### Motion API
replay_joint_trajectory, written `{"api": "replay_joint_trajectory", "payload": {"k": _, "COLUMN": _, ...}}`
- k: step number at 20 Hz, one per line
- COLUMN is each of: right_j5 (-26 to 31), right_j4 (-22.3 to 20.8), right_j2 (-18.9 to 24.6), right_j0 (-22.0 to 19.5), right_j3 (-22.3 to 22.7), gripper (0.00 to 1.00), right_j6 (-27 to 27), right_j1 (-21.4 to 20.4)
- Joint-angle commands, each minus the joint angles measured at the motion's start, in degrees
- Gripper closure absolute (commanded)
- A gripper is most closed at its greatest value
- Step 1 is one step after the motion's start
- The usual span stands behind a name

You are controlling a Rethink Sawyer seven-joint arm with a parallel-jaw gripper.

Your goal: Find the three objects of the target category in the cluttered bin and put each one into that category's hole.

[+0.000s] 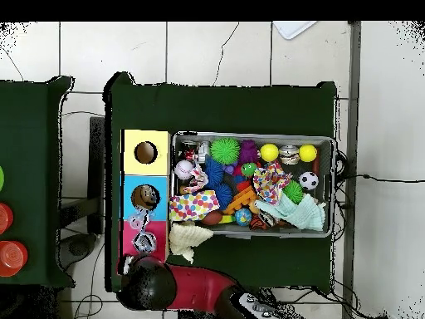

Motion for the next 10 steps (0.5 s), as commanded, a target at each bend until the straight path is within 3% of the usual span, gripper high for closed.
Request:
{"api": "replay_joint_trajectory", "payload": {"k": 1, "right_j5": 2.9, "right_j4": 4.1, "right_j2": -1.5, "right_j0": 0.0, "right_j3": -9.8, "gripper": 0.0, "right_j6": 10.9, "right_j1": 0.3}}
{"api": "replay_joint_trajectory", "payload": {"k": 10, "right_j5": 5.0, "right_j4": 3.4, "right_j2": -2.7, "right_j0": -0.1, "right_j3": -10.5, "gripper": 0.0, "right_j6": 10.0, "right_j1": -0.2}}
